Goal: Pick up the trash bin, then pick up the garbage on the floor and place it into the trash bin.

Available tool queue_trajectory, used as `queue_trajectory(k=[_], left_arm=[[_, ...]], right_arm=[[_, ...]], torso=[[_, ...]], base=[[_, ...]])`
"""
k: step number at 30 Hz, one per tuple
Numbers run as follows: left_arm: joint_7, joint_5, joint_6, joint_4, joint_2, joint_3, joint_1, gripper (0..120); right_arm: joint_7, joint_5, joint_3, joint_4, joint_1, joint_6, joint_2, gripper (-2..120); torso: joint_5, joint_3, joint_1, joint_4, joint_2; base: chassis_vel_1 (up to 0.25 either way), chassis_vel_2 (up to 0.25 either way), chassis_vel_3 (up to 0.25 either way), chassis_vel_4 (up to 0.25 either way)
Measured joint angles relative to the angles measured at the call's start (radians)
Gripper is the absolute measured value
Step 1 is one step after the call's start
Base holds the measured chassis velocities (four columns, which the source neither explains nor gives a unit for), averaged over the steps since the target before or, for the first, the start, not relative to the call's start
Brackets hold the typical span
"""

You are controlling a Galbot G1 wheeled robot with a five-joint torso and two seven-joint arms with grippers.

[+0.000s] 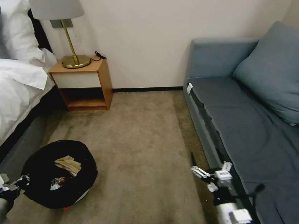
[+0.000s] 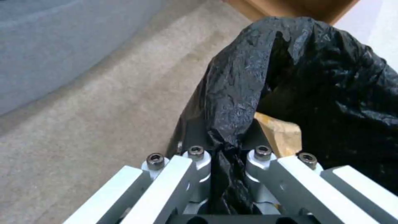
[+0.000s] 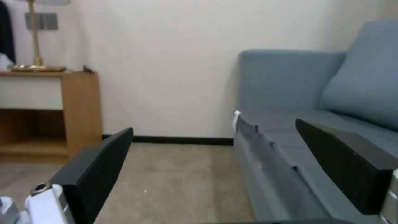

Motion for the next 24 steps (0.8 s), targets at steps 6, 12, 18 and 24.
queue_trajectory(k=[6, 12, 18, 24], left_arm=[[0.0, -0.006, -0.002, 0.009, -0.018, -0.016, 0.006, 6], [0.0, -0.008, -0.013, 0.051, -0.015, -0.029, -0.005, 6], [0.003, -0.008, -0.02, 0.086, -0.011, -0.022, -0.017, 6], [0.009, 0.012, -0.028, 0.132, -0.016, 0.005, -0.032, 28]], right_arm=[[0.001, 0.005, -0.002, -0.004, 0.003, 0.005, 0.002, 100], [0.001, 0.006, -0.007, -0.006, 0.007, 0.004, 0.001, 100], [0.001, 0.007, -0.009, -0.006, 0.009, 0.002, 0.0, 100], [0.001, 0.007, -0.011, -0.007, 0.01, 0.0, 0.0, 100]], torso=[[-0.0001, 0.0, 0.0, 0.0001, 0.0], [-0.0001, 0.0, 0.0, 0.0001, 0.0], [-0.0001, 0.0, 0.0, 0.0001, 0.0], [-0.0001, 0.0, 0.0, 0.0, 0.0]], base=[[0.0, 0.0, 0.0, 0.0], [0.0, 0.0, 0.0, 0.0], [0.0, 0.0, 0.0, 0.0], [0.0, 0.0, 0.0, 0.0]])
